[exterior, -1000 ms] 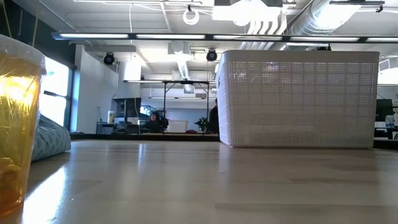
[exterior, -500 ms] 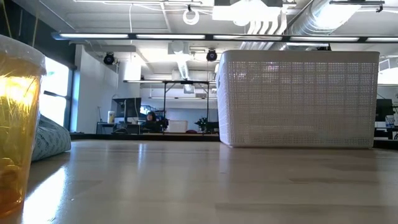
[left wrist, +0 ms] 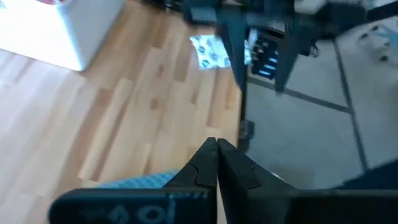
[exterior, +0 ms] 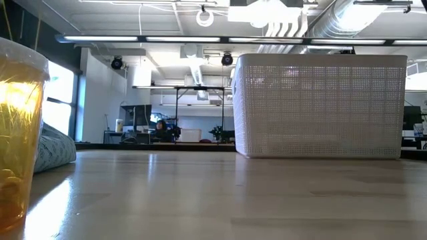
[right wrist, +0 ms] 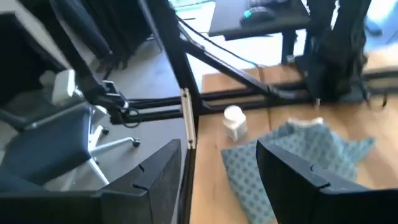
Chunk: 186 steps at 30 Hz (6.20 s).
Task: Pick & place medical supplies in basket/bin
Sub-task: Put the orange pill bottle into the white bin
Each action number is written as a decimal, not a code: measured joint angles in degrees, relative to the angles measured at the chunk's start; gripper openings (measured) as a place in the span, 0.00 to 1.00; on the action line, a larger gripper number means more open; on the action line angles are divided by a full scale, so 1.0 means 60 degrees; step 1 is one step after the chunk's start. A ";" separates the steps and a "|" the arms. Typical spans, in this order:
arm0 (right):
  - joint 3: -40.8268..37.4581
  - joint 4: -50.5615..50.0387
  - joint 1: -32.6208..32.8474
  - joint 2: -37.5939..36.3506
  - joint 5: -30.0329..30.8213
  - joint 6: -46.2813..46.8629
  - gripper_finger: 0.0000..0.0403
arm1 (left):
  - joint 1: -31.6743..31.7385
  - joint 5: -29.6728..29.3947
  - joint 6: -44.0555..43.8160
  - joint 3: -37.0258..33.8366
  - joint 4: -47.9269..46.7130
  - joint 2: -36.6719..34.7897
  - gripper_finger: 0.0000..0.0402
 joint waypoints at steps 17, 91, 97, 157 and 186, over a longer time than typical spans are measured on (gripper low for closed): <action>-0.2964 0.1925 0.0022 0.0030 -0.0482 0.1531 0.49 | 0.0463 -0.1236 0.3082 -0.4228 0.3746 -0.3264 0.11; -0.6060 0.6486 0.0412 0.1668 -0.0573 -0.2673 0.69 | 0.6251 0.5837 0.4026 -0.6453 0.7615 -0.3195 0.16; -0.6071 0.6474 0.0445 0.1837 -0.0449 -0.2655 0.69 | 0.6251 0.5837 0.4006 -0.6453 0.7608 -0.3195 0.16; -0.6071 0.6647 0.0251 0.2044 -0.0242 -0.1714 0.54 | 0.6256 0.5707 0.3859 -0.6453 0.7397 -0.3194 0.16; -0.6061 -0.0787 -0.2001 -0.5516 0.2849 -0.1507 0.54 | 0.6259 0.4168 0.3509 -0.6453 0.7550 -0.3177 0.16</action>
